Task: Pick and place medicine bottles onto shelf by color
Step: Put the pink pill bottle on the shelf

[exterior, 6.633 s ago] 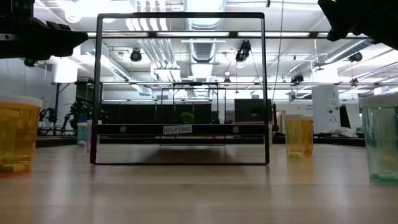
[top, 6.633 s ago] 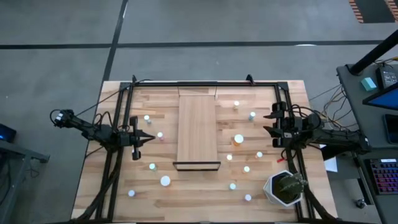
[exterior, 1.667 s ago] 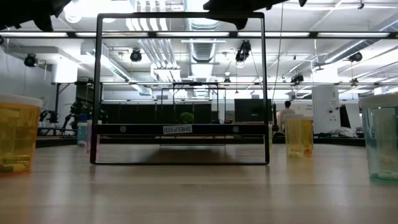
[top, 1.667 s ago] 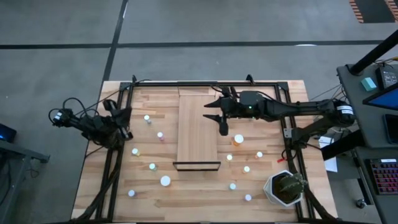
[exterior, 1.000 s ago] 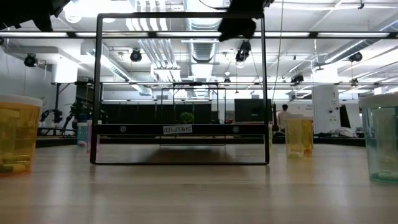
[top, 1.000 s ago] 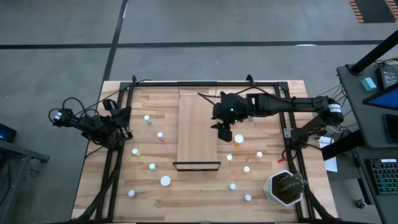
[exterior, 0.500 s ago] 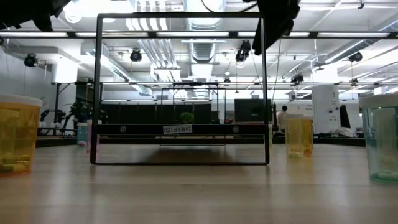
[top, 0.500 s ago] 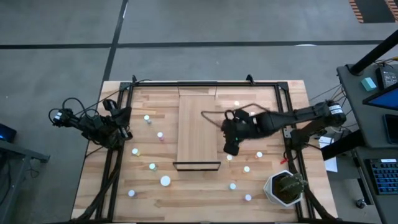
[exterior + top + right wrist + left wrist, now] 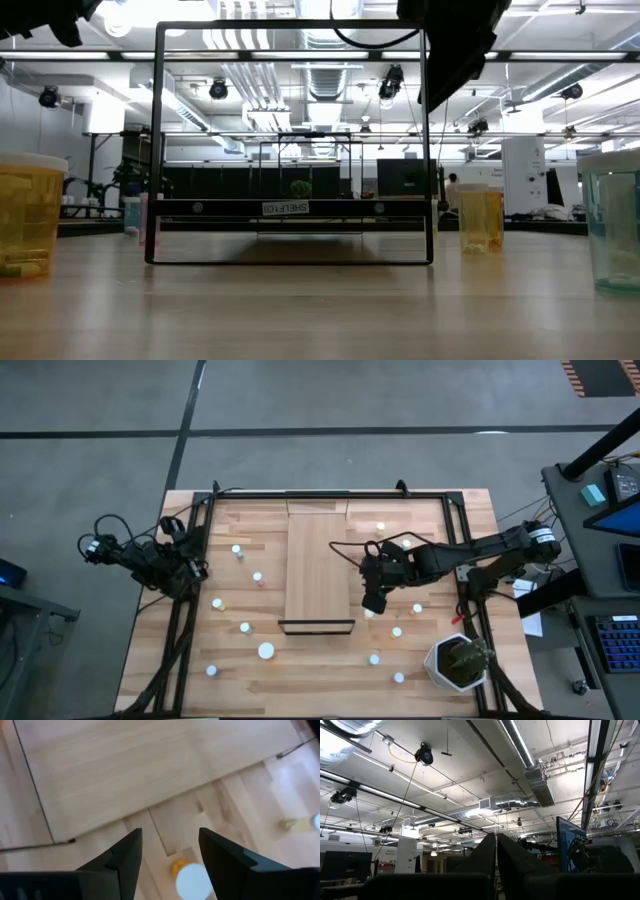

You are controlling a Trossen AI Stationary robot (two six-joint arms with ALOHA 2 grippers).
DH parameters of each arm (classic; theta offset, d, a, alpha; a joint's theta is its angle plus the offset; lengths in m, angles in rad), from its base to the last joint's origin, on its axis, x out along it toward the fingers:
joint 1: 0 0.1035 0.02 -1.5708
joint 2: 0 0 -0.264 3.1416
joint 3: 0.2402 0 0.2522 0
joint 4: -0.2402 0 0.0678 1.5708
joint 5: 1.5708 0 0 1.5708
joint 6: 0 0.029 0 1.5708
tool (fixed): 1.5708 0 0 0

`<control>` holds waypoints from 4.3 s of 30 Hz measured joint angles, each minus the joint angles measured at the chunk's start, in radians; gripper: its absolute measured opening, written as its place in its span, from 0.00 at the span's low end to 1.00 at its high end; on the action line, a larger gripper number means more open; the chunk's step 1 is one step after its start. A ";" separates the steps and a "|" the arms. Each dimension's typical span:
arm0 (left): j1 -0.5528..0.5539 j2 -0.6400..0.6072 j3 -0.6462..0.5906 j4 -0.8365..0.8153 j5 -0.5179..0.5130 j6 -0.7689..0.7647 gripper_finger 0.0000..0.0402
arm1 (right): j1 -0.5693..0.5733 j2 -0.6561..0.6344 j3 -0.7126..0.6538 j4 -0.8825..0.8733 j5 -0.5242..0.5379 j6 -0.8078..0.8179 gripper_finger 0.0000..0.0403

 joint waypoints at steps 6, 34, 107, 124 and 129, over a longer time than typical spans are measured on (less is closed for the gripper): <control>0.000 0.037 0.026 -0.037 0.001 -0.071 0.00 | 0.009 -0.030 -0.003 -0.007 -0.007 -0.011 0.50; 0.054 0.802 0.891 -1.853 0.309 -1.242 0.12 | -0.038 -0.395 -0.445 0.811 0.023 -0.592 0.50; 0.723 1.306 1.084 -1.610 0.457 -0.451 0.25 | -0.040 -0.388 -0.476 1.004 0.022 -0.791 0.50; 0.894 1.445 1.113 -1.517 0.581 -0.395 0.24 | -0.040 -0.388 -0.476 1.004 0.022 -0.797 0.50; 0.918 1.454 1.106 -1.515 0.581 -0.451 0.24 | -0.040 -0.388 -0.476 1.004 0.022 -0.799 0.50</control>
